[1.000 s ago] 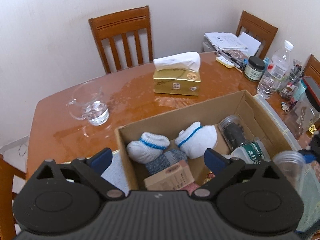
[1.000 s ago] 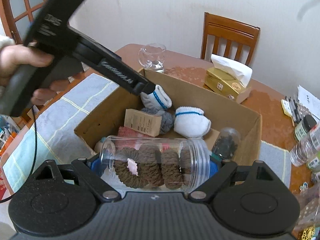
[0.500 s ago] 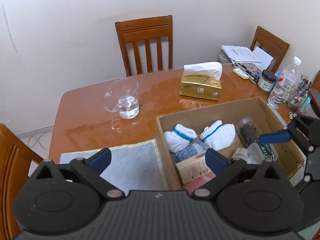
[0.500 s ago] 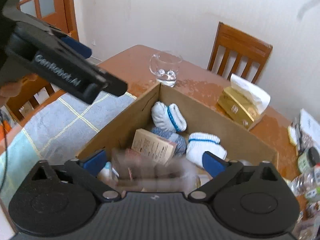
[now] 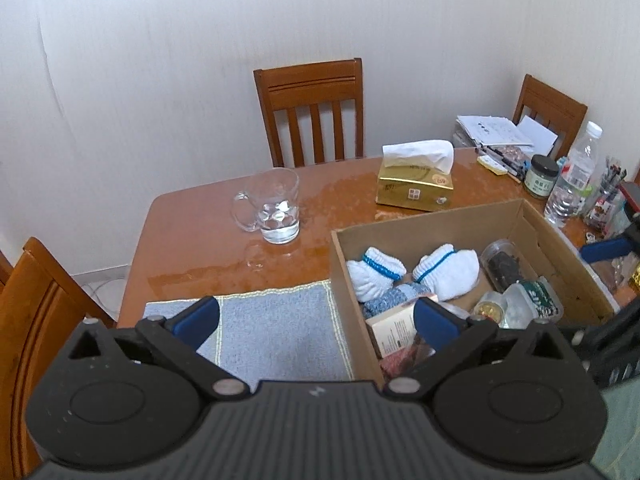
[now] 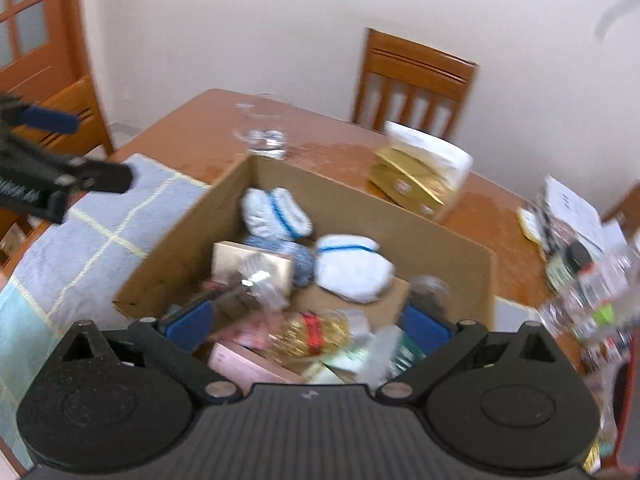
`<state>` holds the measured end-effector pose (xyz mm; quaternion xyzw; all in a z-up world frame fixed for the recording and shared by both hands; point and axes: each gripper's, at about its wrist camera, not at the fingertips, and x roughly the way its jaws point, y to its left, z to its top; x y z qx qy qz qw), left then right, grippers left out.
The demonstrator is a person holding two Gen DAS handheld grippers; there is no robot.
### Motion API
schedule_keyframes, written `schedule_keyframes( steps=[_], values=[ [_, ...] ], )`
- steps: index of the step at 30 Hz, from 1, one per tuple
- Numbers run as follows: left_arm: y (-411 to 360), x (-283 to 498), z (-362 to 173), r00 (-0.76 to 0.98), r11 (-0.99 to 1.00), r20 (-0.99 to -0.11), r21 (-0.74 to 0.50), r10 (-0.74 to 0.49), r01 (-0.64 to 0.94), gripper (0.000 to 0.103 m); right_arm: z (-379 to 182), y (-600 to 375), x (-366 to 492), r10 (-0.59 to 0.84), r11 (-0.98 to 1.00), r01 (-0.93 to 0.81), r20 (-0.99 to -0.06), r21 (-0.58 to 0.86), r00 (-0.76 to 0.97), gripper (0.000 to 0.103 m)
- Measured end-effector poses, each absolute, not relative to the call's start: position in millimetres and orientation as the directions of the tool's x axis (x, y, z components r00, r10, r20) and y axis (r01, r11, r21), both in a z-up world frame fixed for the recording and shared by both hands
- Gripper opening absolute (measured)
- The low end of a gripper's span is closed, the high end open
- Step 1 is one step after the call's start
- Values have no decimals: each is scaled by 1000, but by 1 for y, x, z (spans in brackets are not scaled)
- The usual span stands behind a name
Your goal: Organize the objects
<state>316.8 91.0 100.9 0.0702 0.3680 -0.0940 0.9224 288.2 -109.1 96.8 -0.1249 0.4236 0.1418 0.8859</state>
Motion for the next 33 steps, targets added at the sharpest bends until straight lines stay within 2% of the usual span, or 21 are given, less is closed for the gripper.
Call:
schedule_keyframes(
  steps=[7,11,16,24,33],
  values=[
    [77,286,94,692,980,-708,0,-140,199,102,94,-150,278,56,981,-185,-816,-63,575,103],
    [62,266,74,634,983,-757,-55,-157,177,102,84,-164,264,52,990,-137,-827,-30,560,103],
    [39,241,61,595,990,-795,-46,-118,134,102,69,-172,240,54,993,-121,-846,-13,530,103],
    [6,212,71,579,997,-814,9,-36,75,102,66,-188,208,41,995,-99,-858,-11,512,103],
    [-6,200,88,531,999,-847,-9,-29,40,102,83,-194,185,43,995,-101,-853,-11,521,103]
  ],
)
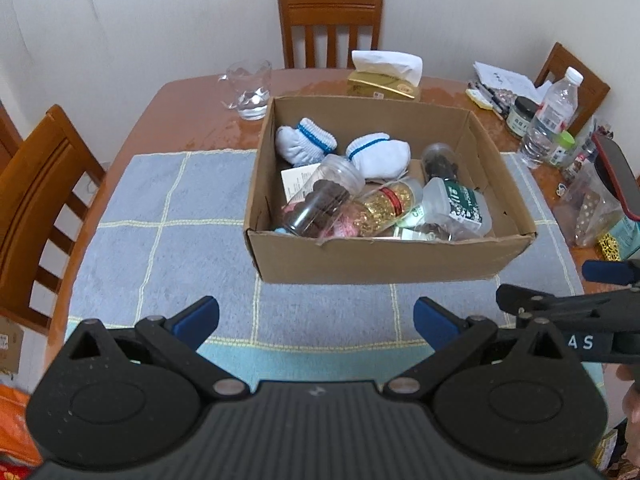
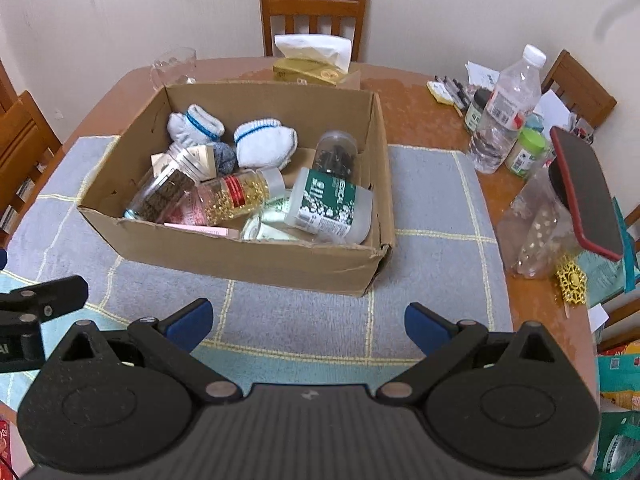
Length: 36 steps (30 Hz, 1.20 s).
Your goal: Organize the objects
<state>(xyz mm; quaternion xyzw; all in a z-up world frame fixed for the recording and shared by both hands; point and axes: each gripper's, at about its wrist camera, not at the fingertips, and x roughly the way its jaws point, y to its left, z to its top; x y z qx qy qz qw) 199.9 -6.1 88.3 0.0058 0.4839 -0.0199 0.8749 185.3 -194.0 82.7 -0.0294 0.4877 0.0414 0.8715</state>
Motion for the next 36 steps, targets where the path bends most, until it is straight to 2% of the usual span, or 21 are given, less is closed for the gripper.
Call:
schedule_keyframes(
  steps=[11,36],
  values=[
    [-6,201,106,548,998,-836,4,-35,70,102,110,-191,182,65,994,-112,-818,0,572,103],
    [-5,215,101,537,997,-843,22,-19,71,102,99,-191,194,45,998,-69,-837,8,545,103]
  ],
)
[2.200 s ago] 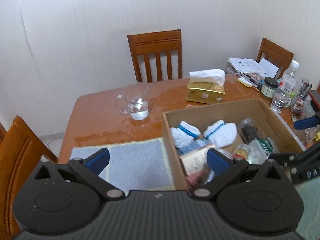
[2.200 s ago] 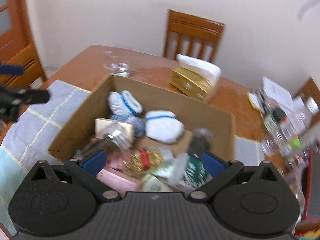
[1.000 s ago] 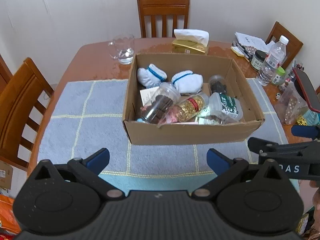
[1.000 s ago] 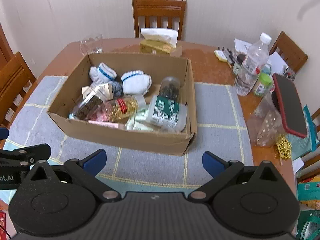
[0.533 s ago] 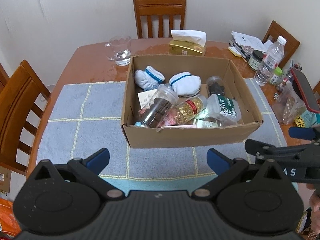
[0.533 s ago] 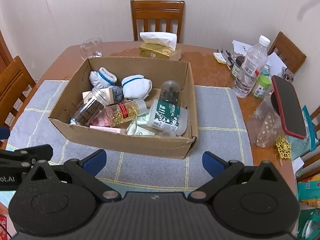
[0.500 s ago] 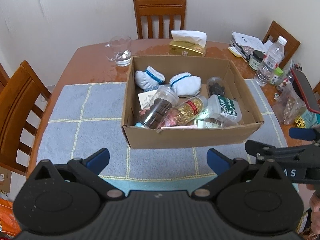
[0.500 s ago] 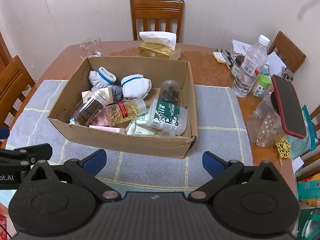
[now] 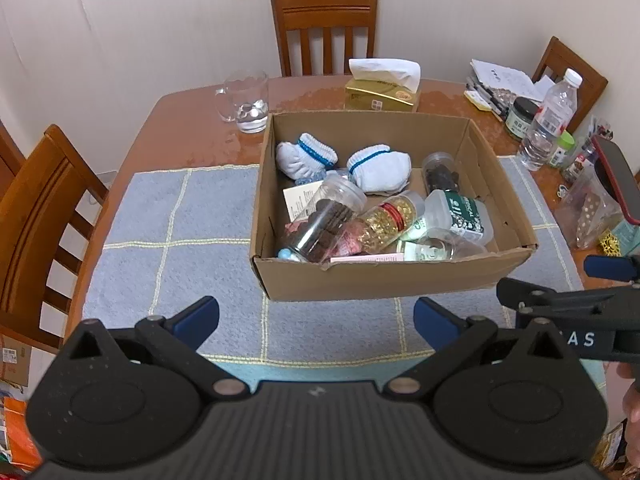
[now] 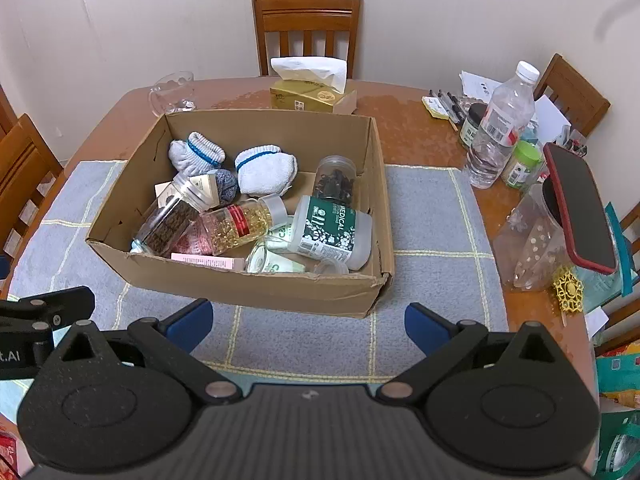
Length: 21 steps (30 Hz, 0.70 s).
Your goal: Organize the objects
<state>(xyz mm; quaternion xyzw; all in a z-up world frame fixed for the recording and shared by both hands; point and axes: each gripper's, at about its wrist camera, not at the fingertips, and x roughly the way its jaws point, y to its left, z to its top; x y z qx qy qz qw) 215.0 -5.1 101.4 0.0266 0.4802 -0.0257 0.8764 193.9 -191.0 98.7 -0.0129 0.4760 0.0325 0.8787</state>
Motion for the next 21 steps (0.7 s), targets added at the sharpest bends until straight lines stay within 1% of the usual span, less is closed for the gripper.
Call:
schedule_keyframes(
  steps=[21],
  values=[
    [-14,213,110,557,995,-831,65,14,72,102,98,-194,198,46,998,-68,-837,11,545,103]
  ],
)
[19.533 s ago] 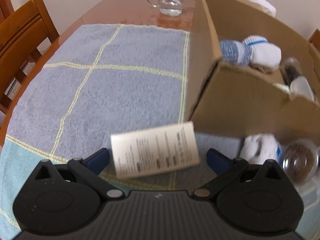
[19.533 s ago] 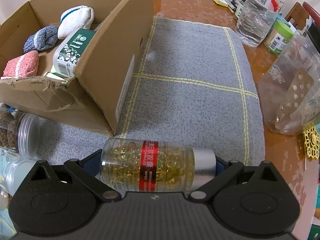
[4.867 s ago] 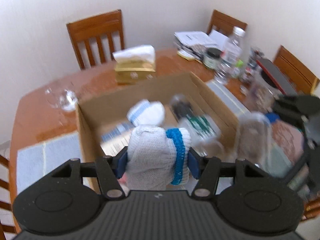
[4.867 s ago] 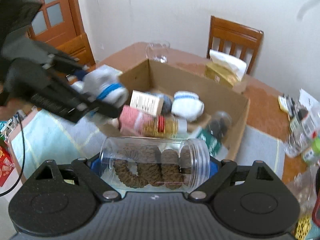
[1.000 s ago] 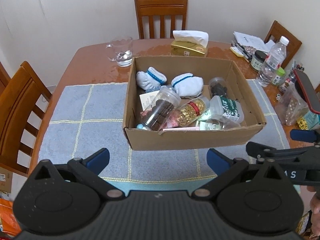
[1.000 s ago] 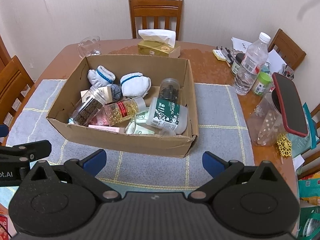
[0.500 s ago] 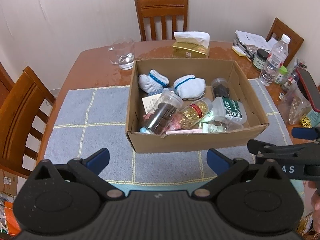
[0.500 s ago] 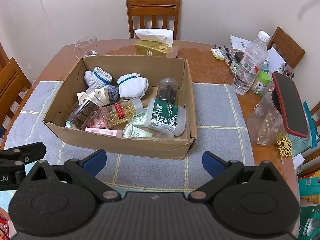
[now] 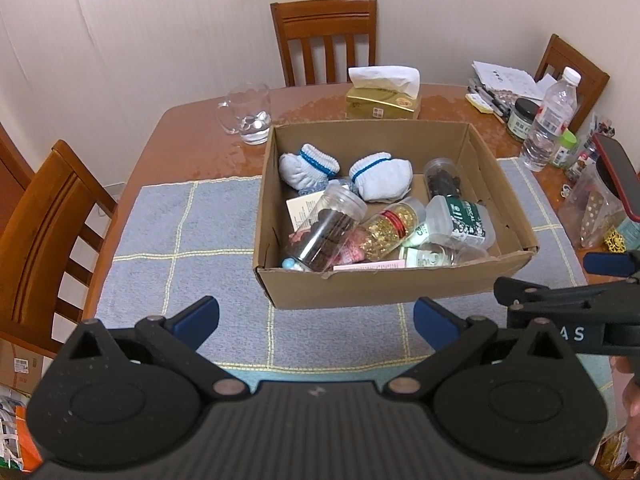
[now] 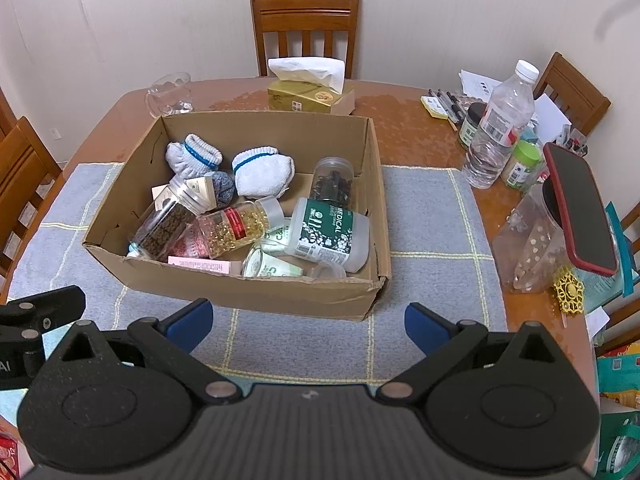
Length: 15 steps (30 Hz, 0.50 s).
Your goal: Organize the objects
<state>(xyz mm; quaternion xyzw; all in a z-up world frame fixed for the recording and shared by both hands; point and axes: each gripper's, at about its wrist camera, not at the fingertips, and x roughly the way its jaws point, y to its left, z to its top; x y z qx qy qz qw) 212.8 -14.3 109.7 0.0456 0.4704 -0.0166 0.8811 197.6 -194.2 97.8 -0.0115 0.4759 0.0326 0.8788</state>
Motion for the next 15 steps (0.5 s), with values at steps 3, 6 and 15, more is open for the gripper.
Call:
schedule_keyframes(
  steps=[3,6,15],
  values=[
    [-15,213,110,557,995,-830,68,16,73,102,98,-194,198,48,997,-71,-837,11,544,103],
    [-15,212,110,556,995,-831,69,15,75,102,98,-194,198,47,998,-69,-838,11,544,103],
    [-18,213,112,559,994,-829,78,24,73,102,97,-196,199,44,998,-68,-837,8,545,103]
  ],
)
